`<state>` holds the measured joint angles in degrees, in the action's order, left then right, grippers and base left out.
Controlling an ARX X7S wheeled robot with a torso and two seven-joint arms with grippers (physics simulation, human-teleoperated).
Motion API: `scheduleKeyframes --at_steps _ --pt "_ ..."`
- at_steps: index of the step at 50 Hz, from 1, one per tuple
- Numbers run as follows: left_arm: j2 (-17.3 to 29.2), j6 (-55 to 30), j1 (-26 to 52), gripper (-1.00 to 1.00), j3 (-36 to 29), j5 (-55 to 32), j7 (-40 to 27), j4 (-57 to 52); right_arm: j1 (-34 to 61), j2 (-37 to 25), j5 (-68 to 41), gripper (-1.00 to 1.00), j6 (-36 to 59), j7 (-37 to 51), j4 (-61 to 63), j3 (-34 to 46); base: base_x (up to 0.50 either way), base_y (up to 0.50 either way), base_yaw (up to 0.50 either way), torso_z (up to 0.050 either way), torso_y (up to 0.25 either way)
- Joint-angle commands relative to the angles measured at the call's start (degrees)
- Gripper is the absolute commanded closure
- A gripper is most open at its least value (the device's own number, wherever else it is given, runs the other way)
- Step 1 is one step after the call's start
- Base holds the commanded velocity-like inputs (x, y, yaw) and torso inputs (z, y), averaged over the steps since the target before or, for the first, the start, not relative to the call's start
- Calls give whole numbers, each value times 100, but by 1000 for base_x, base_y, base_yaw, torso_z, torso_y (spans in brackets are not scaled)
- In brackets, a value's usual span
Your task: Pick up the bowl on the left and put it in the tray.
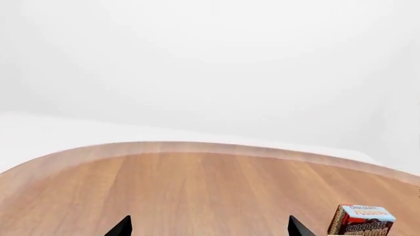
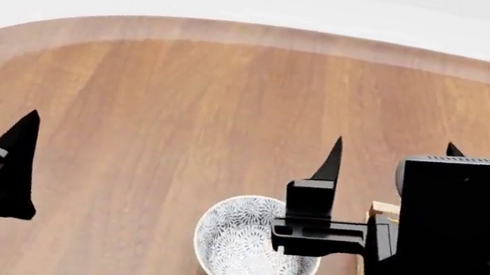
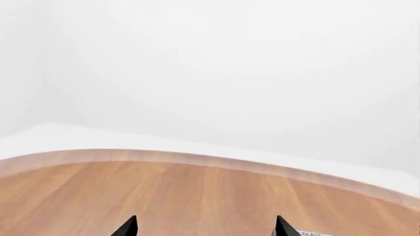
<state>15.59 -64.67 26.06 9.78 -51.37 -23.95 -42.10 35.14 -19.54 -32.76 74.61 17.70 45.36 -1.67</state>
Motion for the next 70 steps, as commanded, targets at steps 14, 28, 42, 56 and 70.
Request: scheduleKeyframes --at_steps 14,28,42,56,70 --pt "146 665 -244 -100 -252 589 177 256 -222 -257 252 -100 -650 -63 -318 313 0 0 0 14 -54" --pt "199 749 -273 -100 -314 612 179 226 -243 -284 226 -100 -699 -47 -314 321 0 0 0 0 -250" --pt "231 786 -274 -100 -332 591 152 242 -286 -318 157 -100 -799 -112 -318 316 0 0 0 0 -250" --pt "263 814 -312 -100 -341 559 122 246 -198 -588 421 -100 -1160 -227 -352 803 0 0 0 0 -250" --pt "254 903 -382 -100 -337 541 124 329 633 -1367 851 -100 -2051 -1717 -1257 2502 0 0 0 0 -236"
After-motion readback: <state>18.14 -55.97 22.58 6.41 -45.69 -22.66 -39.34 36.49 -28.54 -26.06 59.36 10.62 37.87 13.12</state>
